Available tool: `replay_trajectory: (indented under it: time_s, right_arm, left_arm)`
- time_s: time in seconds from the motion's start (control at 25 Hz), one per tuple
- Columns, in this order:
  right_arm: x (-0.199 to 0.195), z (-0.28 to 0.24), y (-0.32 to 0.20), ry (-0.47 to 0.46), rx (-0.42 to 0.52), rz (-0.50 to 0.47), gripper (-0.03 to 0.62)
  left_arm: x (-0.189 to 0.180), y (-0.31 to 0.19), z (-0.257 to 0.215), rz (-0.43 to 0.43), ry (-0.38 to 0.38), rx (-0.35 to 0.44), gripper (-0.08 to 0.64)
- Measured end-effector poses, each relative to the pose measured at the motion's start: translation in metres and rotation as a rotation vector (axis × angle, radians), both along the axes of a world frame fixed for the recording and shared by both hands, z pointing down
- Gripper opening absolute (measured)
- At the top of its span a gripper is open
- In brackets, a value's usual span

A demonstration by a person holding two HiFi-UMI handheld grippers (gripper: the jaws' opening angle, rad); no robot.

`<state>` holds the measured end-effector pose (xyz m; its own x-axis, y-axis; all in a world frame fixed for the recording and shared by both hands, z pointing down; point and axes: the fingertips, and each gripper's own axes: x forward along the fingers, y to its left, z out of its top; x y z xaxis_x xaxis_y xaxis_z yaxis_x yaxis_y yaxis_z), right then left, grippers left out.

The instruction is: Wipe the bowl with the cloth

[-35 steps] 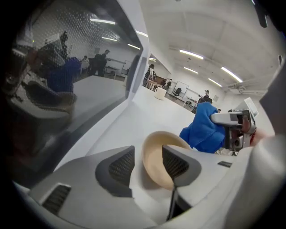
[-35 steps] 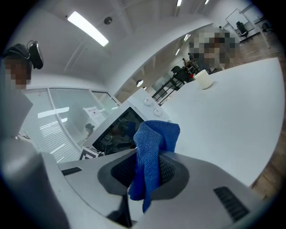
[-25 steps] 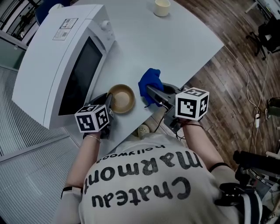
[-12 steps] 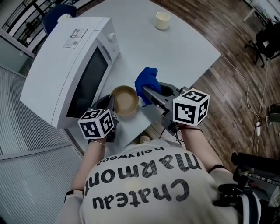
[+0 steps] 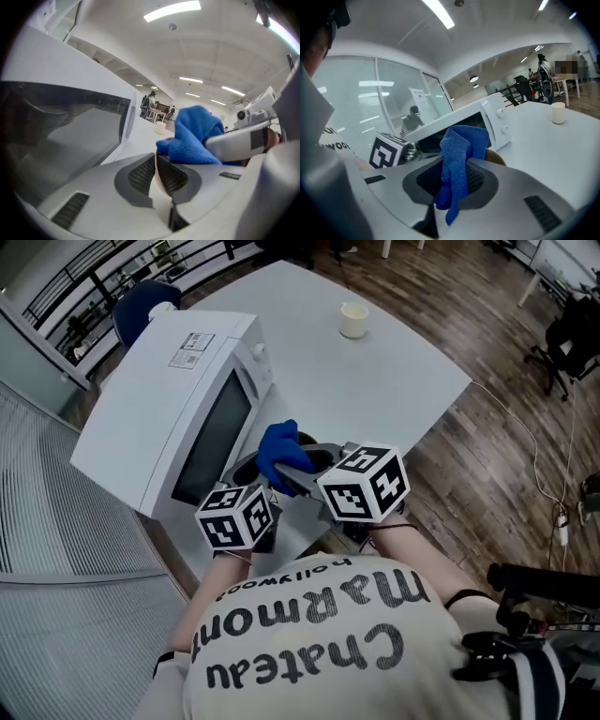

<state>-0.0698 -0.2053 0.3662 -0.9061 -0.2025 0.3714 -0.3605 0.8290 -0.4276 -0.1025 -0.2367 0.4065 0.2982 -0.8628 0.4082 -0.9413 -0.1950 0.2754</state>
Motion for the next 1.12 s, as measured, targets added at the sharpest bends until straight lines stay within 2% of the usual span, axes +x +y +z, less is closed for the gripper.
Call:
replay_trajectory:
  time_s: [0.12, 0.24, 0.44, 0.56, 0.68, 0.88, 1.12]
  right_arm:
    - [0.006, 0.030, 0.000, 0.153, -0.006, 0.024, 0.063]
    - [0.011, 0.052, 0.003, 0.277, 0.007, 0.035, 0.063]
    - [0.025, 0.069, 0.002, 0.352, 0.022, 0.074, 0.063]
    - [0.027, 0.073, -0.001, 0.323, 0.012, 0.126, 0.063]
    - [0.031, 0.074, -0.006, 0.249, -0.019, 0.215, 0.063]
    - [0.042, 0.073, -0.015, 0.074, -0.166, 0.387, 0.063]
    - [0.055, 0.081, -0.017, -0.057, -0.345, 0.538, 0.063]
  left_arm:
    - [-0.001, 0.007, 0.000, 0.000, 0.008, -0.001, 0.012]
    - [0.007, 0.014, 0.003, 0.041, -0.034, -0.018, 0.020]
    - [0.029, 0.019, 0.002, 0.129, -0.136, -0.005, 0.025]
    - [0.035, 0.020, 0.001, 0.151, -0.183, 0.003, 0.026]
    - [0.039, 0.021, -0.001, 0.146, -0.227, 0.026, 0.028]
    - [0.044, 0.024, -0.007, 0.122, -0.255, 0.066, 0.034]
    - [0.043, 0.025, -0.009, 0.080, -0.242, 0.080, 0.038]
